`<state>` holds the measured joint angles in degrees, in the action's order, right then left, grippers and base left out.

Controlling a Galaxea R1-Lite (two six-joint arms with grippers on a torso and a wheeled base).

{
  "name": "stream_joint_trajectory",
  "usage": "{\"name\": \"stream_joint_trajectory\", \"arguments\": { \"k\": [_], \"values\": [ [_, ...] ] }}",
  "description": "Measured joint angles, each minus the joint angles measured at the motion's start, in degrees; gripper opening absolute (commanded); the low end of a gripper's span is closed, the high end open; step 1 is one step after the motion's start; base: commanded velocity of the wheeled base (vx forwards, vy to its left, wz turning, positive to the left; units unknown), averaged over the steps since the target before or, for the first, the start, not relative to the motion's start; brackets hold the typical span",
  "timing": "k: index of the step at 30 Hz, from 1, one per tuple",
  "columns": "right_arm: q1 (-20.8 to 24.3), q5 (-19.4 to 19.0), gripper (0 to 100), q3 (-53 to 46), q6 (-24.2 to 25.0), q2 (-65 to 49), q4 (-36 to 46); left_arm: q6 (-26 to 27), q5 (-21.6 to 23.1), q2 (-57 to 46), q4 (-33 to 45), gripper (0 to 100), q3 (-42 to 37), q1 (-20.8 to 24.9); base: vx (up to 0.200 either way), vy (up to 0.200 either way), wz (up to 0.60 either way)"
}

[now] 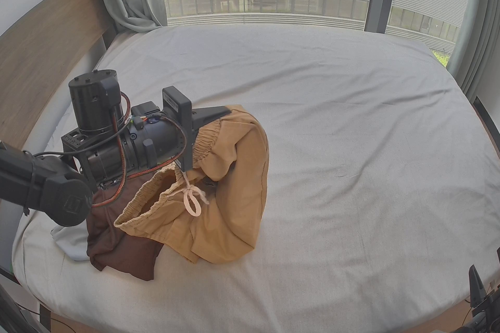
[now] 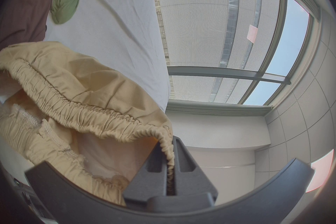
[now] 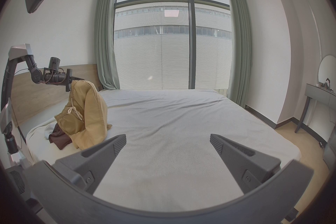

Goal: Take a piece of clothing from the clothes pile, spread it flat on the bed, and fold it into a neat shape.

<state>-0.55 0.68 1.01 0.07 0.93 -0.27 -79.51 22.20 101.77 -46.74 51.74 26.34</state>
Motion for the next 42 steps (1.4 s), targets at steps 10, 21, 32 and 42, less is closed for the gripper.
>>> {"name": "stream_joint_trajectory", "arguments": {
  "k": [10,21,32,42],
  "values": [
    [-0.05,0.0,100,0.0,0.02,0.0,-0.02,-8.27,-0.15,-1.27,1.19,0,5.71,3.0,0.0,0.0,0.0],
    [-0.05,0.0,100,0.0,0.02,0.0,-0.02,-17.36,-0.15,-2.49,5.14,0,13.8,5.74,0.0,0.0,0.0],
    [0.0,0.02,100,0.0,0.02,0.0,-0.02,-17.69,-2.04,-1.35,9.19,0,20.98,12.13,0.0,0.0,0.0],
    [0.02,0.0,100,0.0,0.02,0.0,-0.05,-17.82,-2.79,4.6,9.17,0,26.15,14.12,0.0,0.0,0.0]
  ]
}}
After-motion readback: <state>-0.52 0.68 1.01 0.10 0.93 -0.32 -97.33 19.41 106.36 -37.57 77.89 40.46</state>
